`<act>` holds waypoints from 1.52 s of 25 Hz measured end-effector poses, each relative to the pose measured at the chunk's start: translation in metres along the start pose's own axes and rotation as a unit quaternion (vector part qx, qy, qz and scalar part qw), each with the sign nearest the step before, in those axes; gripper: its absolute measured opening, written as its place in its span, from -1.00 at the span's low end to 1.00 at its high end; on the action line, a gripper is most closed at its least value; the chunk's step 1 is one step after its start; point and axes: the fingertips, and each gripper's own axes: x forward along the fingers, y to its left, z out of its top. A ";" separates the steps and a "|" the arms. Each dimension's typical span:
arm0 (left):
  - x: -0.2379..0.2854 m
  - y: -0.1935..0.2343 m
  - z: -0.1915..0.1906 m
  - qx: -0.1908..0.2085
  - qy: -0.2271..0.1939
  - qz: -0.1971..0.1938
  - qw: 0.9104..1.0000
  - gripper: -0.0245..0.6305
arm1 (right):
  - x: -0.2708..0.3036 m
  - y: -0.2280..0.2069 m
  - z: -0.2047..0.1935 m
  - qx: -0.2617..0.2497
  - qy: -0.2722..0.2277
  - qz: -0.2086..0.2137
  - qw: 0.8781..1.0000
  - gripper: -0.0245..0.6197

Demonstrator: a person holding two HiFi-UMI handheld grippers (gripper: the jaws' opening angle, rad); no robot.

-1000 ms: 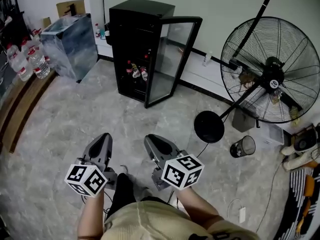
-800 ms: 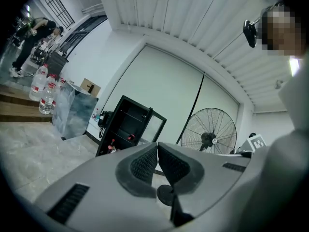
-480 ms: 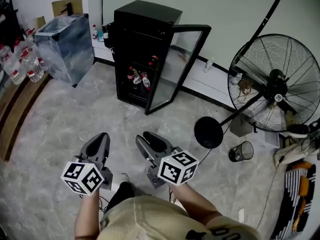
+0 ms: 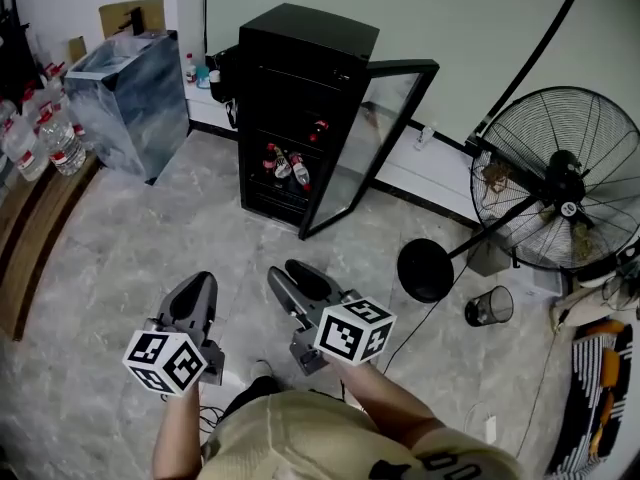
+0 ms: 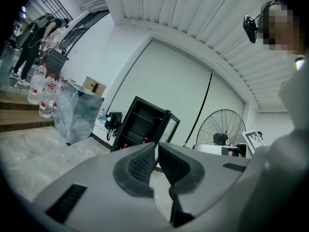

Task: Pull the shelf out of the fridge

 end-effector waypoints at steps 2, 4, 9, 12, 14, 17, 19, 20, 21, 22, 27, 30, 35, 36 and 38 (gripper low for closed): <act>0.004 0.013 0.003 -0.004 0.000 0.000 1.000 -0.87 | 0.012 -0.003 0.004 0.008 -0.008 -0.007 1.000 -0.41; 0.009 0.024 0.006 -0.004 0.002 0.000 1.000 -0.87 | 0.021 -0.007 0.008 0.017 -0.019 -0.015 1.000 -0.41; 0.028 0.043 0.013 -0.003 0.007 -0.002 1.000 -0.87 | 0.042 -0.023 0.016 0.051 -0.037 -0.031 0.998 -0.41; 0.047 0.051 0.018 -0.008 0.008 -0.005 1.000 -0.87 | 0.057 -0.036 0.029 0.075 -0.054 -0.035 0.995 -0.41; 0.063 0.055 0.021 -0.007 0.011 -0.009 1.000 -0.87 | 0.069 -0.048 0.041 0.086 -0.073 -0.039 0.993 -0.41; 0.088 0.067 0.026 -0.001 0.005 -0.011 1.000 -0.87 | 0.092 -0.067 0.058 0.091 -0.096 -0.046 0.990 -0.41; 0.106 0.078 0.033 -0.002 0.000 -0.007 1.000 -0.87 | 0.109 -0.082 0.070 0.097 -0.101 -0.050 0.989 -0.41; 0.116 0.084 0.037 -0.004 -0.002 -0.005 1.000 -0.87 | 0.119 -0.089 0.075 0.103 -0.101 -0.052 0.988 -0.41; 0.126 0.090 0.041 -0.005 -0.002 -0.003 1.000 -0.87 | 0.129 -0.097 0.081 0.110 -0.101 -0.054 0.987 -0.41; 0.137 0.095 0.045 -0.007 -0.001 0.000 1.000 -0.87 | 0.138 -0.106 0.087 0.115 -0.101 -0.057 0.987 -0.41; 0.201 0.114 0.065 -0.018 0.002 0.005 1.000 -0.87 | 0.179 -0.156 0.124 0.152 -0.120 -0.076 0.978 -0.41; 0.239 0.123 0.073 -0.024 0.002 0.002 1.000 -0.87 | 0.199 -0.184 0.144 0.167 -0.127 -0.087 0.974 -0.41; 0.296 0.138 0.086 -0.025 -0.002 -0.003 1.000 -0.87 | 0.229 -0.224 0.173 0.182 -0.145 -0.098 0.968 -0.41; 0.304 0.142 0.088 -0.026 -0.003 -0.001 1.000 -0.87 | 0.235 -0.230 0.178 0.187 -0.151 -0.097 0.966 -0.41; 0.319 0.147 0.091 -0.033 -0.001 0.004 0.999 -0.87 | 0.244 -0.243 0.189 0.193 -0.160 -0.102 0.963 -0.41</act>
